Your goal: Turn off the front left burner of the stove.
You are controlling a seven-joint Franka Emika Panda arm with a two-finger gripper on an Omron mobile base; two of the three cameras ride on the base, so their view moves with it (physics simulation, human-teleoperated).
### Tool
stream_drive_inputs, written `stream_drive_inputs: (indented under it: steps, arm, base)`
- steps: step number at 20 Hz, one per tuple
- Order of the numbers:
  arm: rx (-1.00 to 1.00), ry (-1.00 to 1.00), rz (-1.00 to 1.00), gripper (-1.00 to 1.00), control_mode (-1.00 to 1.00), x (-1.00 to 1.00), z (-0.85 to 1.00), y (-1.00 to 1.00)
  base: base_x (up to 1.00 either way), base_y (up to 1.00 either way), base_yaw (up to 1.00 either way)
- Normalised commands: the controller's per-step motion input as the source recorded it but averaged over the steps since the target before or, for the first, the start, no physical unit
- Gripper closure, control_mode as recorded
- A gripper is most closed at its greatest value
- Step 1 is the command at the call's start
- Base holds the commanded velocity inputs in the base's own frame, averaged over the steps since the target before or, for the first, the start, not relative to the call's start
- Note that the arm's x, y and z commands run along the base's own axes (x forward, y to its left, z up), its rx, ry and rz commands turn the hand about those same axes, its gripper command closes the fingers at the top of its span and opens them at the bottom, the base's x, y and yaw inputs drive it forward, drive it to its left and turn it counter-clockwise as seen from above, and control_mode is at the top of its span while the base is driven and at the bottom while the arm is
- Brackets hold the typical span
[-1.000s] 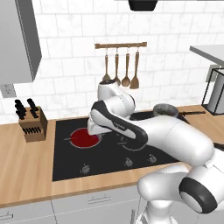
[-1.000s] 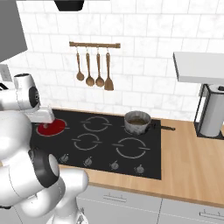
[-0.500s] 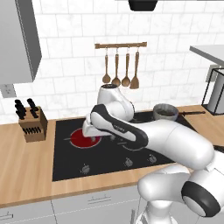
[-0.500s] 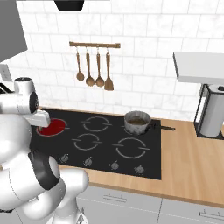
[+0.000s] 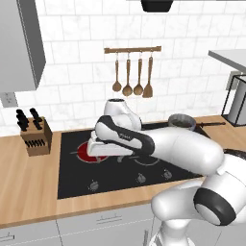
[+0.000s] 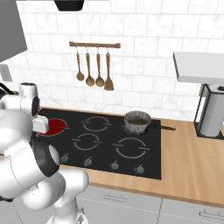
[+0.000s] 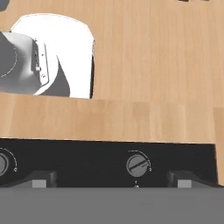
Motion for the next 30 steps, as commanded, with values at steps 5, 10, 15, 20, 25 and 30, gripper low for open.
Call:
stream_drive_inputs:
  steps: [5, 10, 15, 20, 25, 30]
  arm:
    - [0.0, 0.18, 0.0, -1.0, -1.0, 0.05, -0.24, 0.14]
    - [-0.05, 0.01, 0.0, -1.0, -1.0, 0.02, -0.07, 0.08]
    - [-0.1, 0.0, 0.0, -1.0, -1.0, -0.05, -0.03, 0.14]
    - [-0.08, -0.01, 0.0, -1.0, -1.0, -0.1, -0.16, 0.08]
    - [-0.01, -0.05, 0.0, -1.0, -1.0, 0.0, -0.24, 0.08]
    - [0.0, -0.05, 0.0, -1.0, -1.0, 0.01, -0.12, 0.11]
  base:
    - [0.0, 0.0, 0.0]
    - [0.0, 0.0, 0.0]
    - [0.0, 0.0, 0.0]
    - [0.0, 0.0, 0.0]
    - [0.0, 0.0, 0.0]
    - [0.0, 0.0, 0.0]
